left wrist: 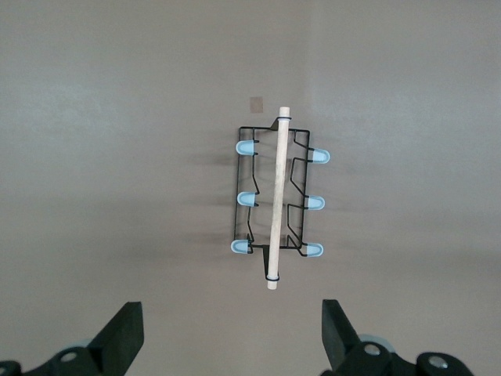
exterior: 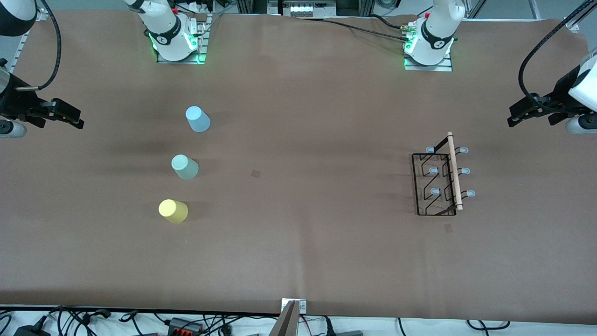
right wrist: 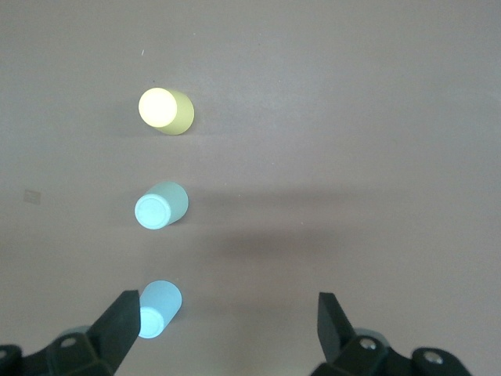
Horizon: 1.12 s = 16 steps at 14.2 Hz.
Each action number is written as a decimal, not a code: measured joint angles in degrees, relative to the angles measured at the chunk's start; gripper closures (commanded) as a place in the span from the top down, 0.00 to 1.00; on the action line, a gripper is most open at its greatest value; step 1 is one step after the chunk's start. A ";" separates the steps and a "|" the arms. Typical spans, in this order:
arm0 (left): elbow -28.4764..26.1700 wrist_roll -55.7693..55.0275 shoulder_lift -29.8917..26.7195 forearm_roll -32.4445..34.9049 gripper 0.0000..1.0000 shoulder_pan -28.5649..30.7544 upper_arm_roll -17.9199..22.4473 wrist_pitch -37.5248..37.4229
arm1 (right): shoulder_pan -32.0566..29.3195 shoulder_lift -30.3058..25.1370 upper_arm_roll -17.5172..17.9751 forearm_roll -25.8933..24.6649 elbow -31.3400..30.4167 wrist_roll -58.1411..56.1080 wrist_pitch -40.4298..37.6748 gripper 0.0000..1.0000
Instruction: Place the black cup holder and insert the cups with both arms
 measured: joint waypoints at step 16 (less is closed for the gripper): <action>-4.37 0.05 4.96 0.00 1.00 -0.12 -1.94 10.99 | 0.09 0.20 0.08 0.01 -0.05 0.00 -0.03 1.00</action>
